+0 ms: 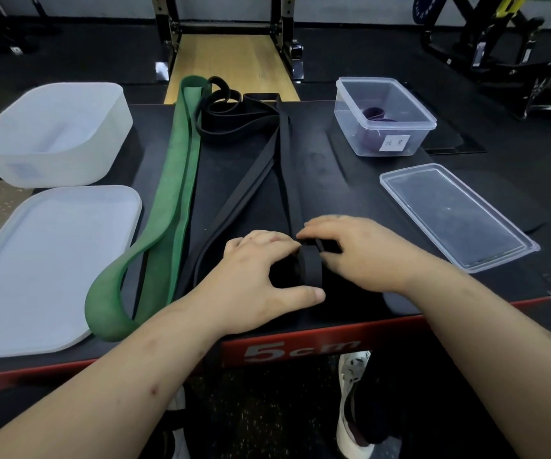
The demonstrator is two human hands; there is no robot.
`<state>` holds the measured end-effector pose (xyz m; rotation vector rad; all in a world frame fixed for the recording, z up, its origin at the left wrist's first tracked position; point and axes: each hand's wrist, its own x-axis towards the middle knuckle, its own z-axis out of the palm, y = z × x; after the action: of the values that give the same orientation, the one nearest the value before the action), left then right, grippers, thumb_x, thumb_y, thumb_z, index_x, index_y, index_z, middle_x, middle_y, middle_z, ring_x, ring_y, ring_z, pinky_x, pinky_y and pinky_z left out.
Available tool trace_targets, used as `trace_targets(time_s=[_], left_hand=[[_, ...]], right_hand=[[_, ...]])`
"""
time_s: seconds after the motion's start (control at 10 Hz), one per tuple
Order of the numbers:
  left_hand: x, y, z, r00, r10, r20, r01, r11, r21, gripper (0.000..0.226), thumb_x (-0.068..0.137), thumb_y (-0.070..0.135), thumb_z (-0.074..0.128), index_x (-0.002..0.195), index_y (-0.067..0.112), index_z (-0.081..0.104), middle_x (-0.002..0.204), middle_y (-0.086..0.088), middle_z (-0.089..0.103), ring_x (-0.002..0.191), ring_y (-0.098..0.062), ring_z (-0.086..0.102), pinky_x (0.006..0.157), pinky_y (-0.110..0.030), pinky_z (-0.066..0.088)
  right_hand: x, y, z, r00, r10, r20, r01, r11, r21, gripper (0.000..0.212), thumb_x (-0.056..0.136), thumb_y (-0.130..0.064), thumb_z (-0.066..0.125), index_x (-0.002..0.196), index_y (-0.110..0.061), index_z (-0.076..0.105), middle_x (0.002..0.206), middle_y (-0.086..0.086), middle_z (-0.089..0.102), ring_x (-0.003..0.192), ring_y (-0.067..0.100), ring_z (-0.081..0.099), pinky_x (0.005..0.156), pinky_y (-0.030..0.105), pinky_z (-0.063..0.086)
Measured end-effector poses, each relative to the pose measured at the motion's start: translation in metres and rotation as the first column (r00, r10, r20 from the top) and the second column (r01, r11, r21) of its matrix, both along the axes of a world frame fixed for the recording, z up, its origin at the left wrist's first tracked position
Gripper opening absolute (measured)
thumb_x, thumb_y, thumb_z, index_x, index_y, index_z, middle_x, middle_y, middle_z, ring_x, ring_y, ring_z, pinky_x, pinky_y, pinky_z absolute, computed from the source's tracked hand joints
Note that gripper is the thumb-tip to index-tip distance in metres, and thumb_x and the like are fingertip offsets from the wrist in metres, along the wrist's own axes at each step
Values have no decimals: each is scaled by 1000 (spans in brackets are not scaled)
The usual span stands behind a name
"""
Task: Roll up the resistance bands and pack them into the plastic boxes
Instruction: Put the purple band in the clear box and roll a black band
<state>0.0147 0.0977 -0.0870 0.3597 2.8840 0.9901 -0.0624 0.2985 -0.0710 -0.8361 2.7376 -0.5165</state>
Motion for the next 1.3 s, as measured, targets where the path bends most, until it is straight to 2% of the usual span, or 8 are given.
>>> trace_targets(time_s=[0.2, 0.3, 0.5, 0.6, 0.8, 1.1, 1.2, 1.3], left_hand=[[-2, 1, -3, 1000, 23, 18, -23, 1000, 16, 65, 79, 75, 62, 133, 39, 59, 131, 32, 41, 120, 11, 25, 111, -25, 22], [-5, 1, -6, 1000, 1, -18, -2, 1000, -11, 72, 77, 83, 46, 131, 38, 62, 134, 30, 46, 130, 11, 28, 116, -29, 23], [-6, -1, -7, 1000, -24, -8, 24, 1000, -15, 70, 83, 83, 40, 134, 39, 60, 135, 29, 50, 138, 5, 32, 118, -33, 26], [-6, -3, -6, 998, -13, 58, 13, 1000, -12, 80, 75, 88, 49, 143, 47, 47, 139, 33, 45, 140, 5, 28, 118, -32, 29], [-2, -3, -5, 997, 36, 61, -38, 999, 25, 75, 69, 72, 72, 132, 71, 32, 129, 42, 43, 135, 5, 30, 109, -19, 29], [-6, -2, -7, 1000, 20, 24, -21, 999, 34, 72, 65, 83, 59, 132, 57, 51, 130, 44, 39, 136, 11, 28, 112, -18, 26], [-9, -1, -2, 999, 6, 53, -9, 999, 50, 41, 69, 82, 55, 107, 84, 38, 126, 53, 33, 132, 16, 28, 108, -18, 28], [-12, -2, -5, 1000, 11, 29, -13, 998, 66, 43, 77, 79, 53, 119, 72, 50, 130, 45, 43, 138, 7, 32, 115, -29, 31]], right_hand=[[26, 26, 11, 971, 63, 232, -36, 992, -122, 78, 82, -34, 81, 138, -62, 34, 131, -40, 51, 125, -13, 47, 99, 7, 39], [29, 27, 5, 969, 81, 233, -44, 987, -157, 83, 74, -50, 86, 133, -70, 30, 134, -37, 50, 131, -13, 41, 106, 16, 37], [24, 23, -4, 994, 64, 88, -44, 977, -211, 67, 79, -57, 79, 137, -54, 47, 114, -59, 41, 113, -29, 38, 97, -3, 23], [18, 24, -6, 994, 52, 96, -26, 968, -249, 64, 79, -59, 78, 137, -55, 51, 123, -51, 47, 126, -22, 39, 112, 7, 25], [15, 27, -5, 991, 90, 101, -55, 950, -309, 46, 82, -48, 78, 105, -66, 43, 98, -63, 41, 108, -46, 23, 96, -11, 7], [18, 26, -13, 983, 114, 144, -70, 956, -285, 44, 79, -84, 49, 121, -70, 46, 132, -51, 34, 135, -32, 14, 117, 7, 10], [18, 29, -11, 981, 55, 184, 7, 948, -319, 67, 74, -81, 57, 136, -68, 38, 131, -41, 51, 138, -20, 33, 118, 21, 32], [18, 31, -11, 974, 78, 211, -14, 958, -286, 82, 72, -73, 71, 142, -72, 27, 128, -46, 49, 141, -15, 34, 119, 27, 32]])
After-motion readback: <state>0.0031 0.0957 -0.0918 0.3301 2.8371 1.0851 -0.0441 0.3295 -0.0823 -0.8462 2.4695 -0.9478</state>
